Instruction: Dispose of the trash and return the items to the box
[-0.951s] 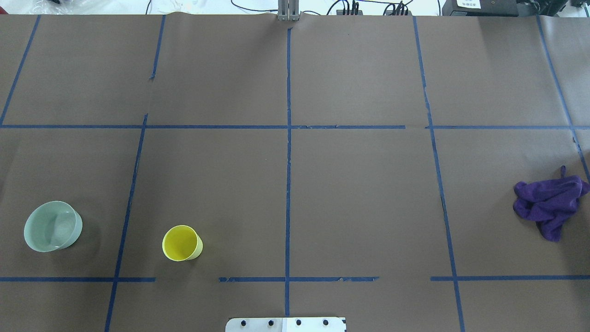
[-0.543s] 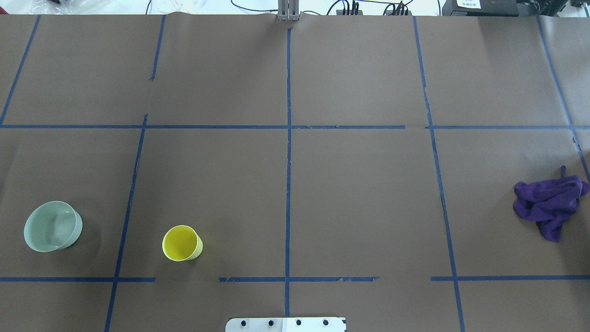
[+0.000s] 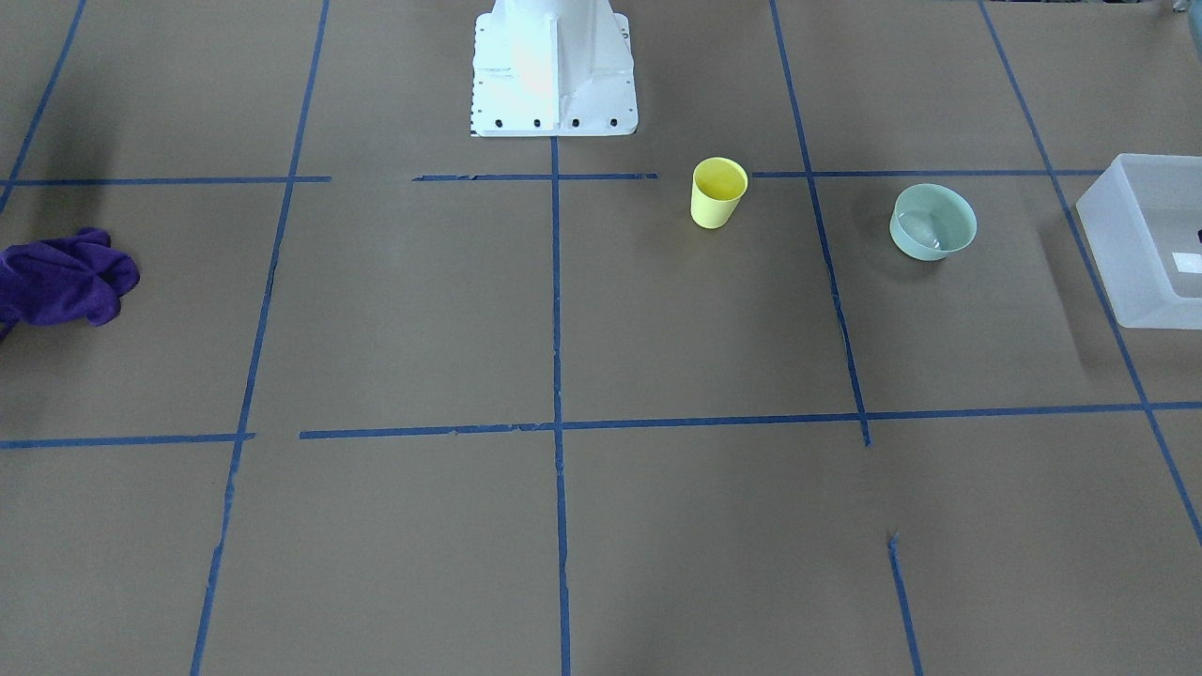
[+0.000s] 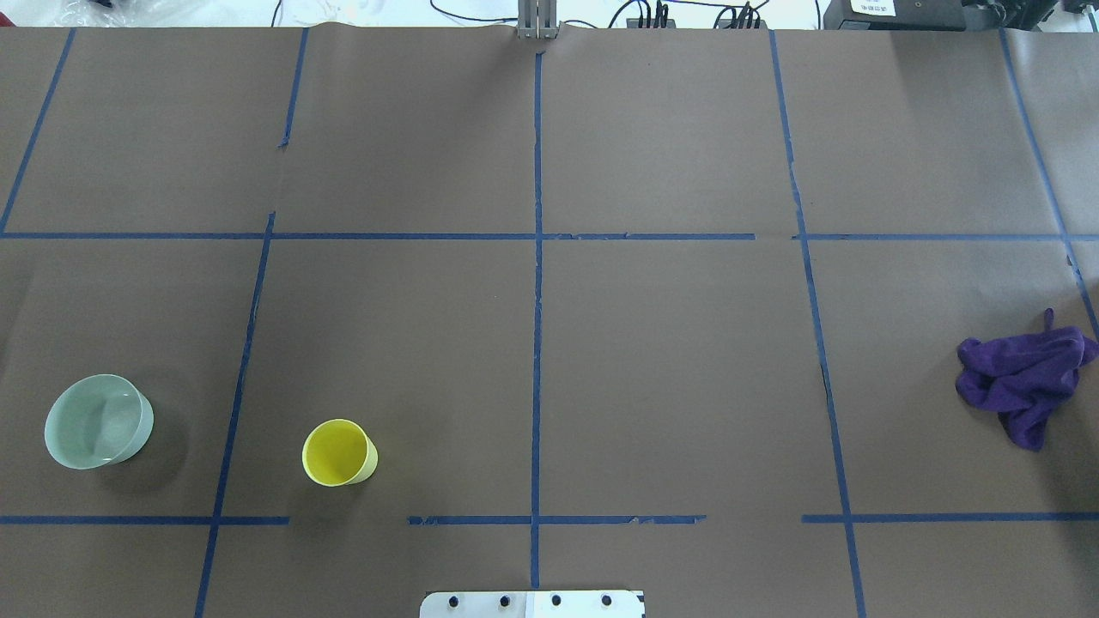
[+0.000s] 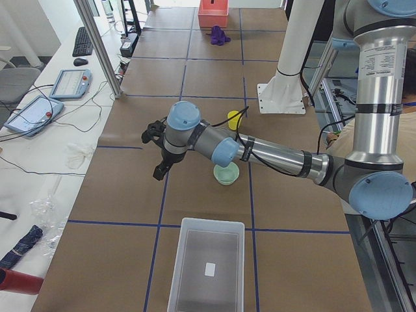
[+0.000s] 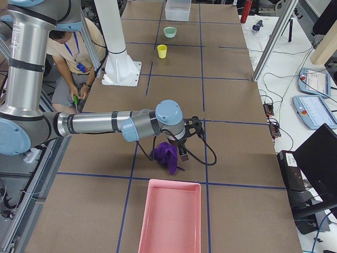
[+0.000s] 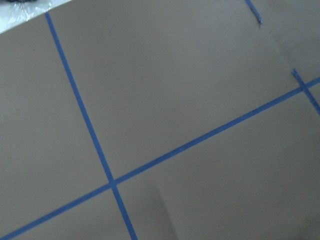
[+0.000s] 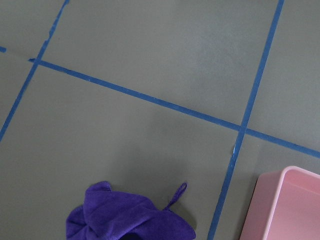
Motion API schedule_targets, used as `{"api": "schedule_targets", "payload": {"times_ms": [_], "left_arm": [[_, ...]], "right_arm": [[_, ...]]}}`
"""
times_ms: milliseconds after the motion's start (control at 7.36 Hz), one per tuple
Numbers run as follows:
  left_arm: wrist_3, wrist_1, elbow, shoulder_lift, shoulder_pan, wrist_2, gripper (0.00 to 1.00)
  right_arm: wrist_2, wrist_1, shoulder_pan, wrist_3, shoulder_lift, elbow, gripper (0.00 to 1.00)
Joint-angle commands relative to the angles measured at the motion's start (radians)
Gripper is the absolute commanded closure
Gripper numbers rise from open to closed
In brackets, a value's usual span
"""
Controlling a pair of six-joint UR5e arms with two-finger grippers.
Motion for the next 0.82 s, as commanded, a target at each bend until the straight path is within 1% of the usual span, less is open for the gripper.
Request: {"api": "schedule_targets", "payload": {"times_ms": [0, 136, 272, 408, 543, 679], "left_arm": [[-0.284, -0.280, -0.001, -0.013, 0.036, -0.073, 0.00], [-0.522, -0.395, -0.010, -0.009, 0.121, -0.069, 0.00], [-0.694, -0.424, -0.041, -0.009, 0.175, -0.061, 0.00], [-0.826, -0.422, -0.108, -0.010, 0.254, -0.004, 0.00], [-0.990, -0.419, -0.171, 0.000, 0.407, 0.161, 0.00], [-1.063, -0.413, -0.206, 0.013, 0.559, 0.365, 0.00]], "right_arm": [[0.003, 0.014, 0.000, 0.074, 0.029, -0.029, 0.00], [0.003, 0.014, 0.000, 0.134, 0.035, -0.028, 0.00], [0.003, 0.014, 0.000, 0.138, 0.041, -0.026, 0.00], [0.003, 0.014, 0.000, 0.138, 0.041, -0.026, 0.00], [0.003, 0.014, 0.000, 0.138, 0.041, -0.025, 0.00], [0.002, 0.016, 0.000, 0.138, 0.041, -0.022, 0.00]]}}
